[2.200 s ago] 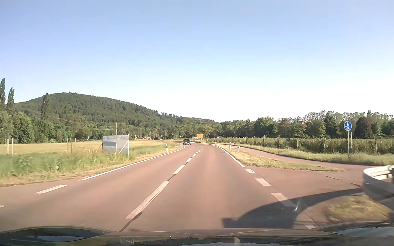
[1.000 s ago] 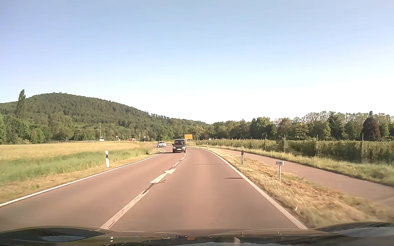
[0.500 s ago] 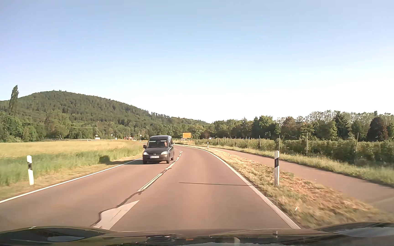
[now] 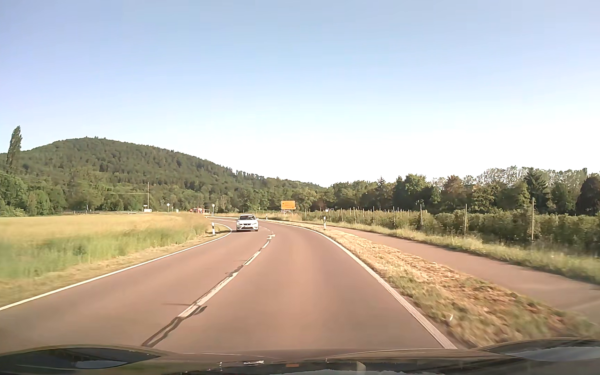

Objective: Follow the waypoints while adhering to traffic rules and regulations

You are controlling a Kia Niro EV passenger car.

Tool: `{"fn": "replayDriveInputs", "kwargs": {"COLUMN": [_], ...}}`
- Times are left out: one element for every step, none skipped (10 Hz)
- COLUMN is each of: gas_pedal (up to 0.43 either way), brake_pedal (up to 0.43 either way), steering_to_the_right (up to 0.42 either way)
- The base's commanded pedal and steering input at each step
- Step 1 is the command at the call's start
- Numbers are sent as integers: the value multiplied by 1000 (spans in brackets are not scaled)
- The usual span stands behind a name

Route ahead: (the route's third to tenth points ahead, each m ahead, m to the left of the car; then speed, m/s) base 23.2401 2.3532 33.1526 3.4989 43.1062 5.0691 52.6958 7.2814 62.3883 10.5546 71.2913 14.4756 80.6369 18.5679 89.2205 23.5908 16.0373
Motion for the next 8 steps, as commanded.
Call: {"fn": "replayDriveInputs", "kwargs": {"gas_pedal": [130, 130, 130, 118, 118, 110, 110, 110], "brake_pedal": [0, 0, 0, 0, 0, 0, 0, 0], "steering_to_the_right": [-13, -14, -14, -15, -17, -18, -19, -19]}}
